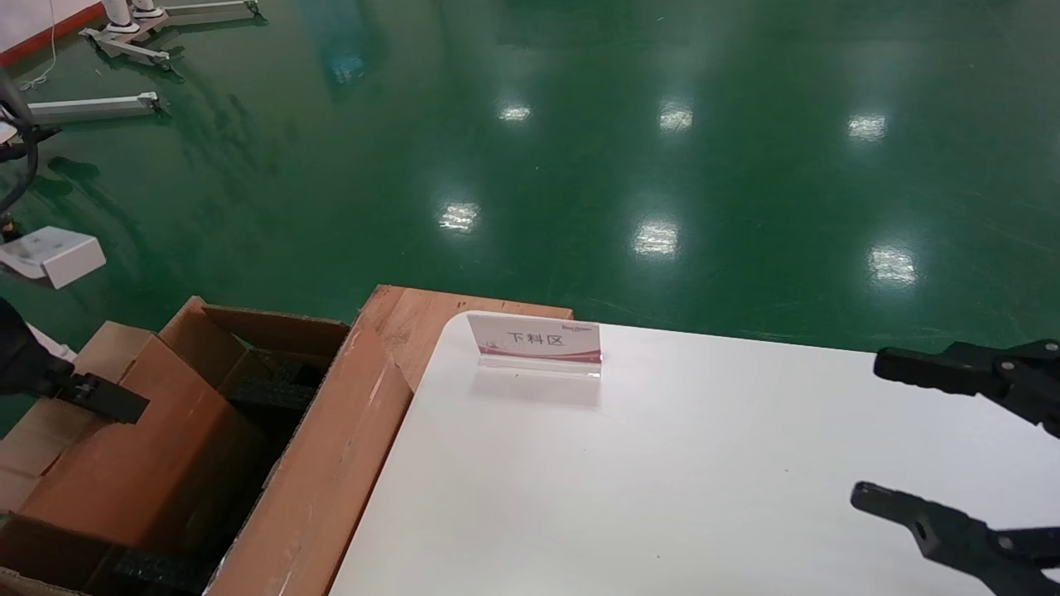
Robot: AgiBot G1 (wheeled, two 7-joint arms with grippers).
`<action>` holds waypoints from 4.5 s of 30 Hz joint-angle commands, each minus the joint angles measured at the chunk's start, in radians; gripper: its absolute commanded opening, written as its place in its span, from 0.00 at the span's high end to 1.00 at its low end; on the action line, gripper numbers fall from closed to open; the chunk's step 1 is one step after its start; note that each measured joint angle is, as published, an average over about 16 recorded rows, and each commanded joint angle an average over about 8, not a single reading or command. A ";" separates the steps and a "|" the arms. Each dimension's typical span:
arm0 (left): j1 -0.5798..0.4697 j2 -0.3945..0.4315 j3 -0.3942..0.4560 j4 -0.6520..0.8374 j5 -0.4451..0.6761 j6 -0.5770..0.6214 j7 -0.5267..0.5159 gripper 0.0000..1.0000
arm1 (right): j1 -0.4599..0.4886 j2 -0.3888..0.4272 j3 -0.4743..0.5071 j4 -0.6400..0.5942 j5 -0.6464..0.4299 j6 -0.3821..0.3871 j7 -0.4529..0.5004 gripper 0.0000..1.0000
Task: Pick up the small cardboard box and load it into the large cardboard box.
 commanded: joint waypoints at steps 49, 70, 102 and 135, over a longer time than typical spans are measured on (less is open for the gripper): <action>0.462 0.152 -0.015 0.591 -0.152 -0.294 0.400 1.00 | 0.001 0.001 -0.003 0.000 0.002 0.001 -0.001 0.00; 0.661 0.227 -0.029 0.817 -0.243 -0.280 0.459 0.15 | 0.001 0.002 -0.004 0.000 0.003 0.002 -0.002 0.00; 0.652 0.220 -0.026 0.807 -0.237 -0.280 0.459 0.00 | 0.001 0.002 -0.004 0.000 0.003 0.002 -0.002 0.00; 0.496 0.081 -0.297 0.270 -0.317 -0.583 0.928 0.00 | 0.001 0.002 -0.005 -0.002 0.003 0.002 -0.003 0.00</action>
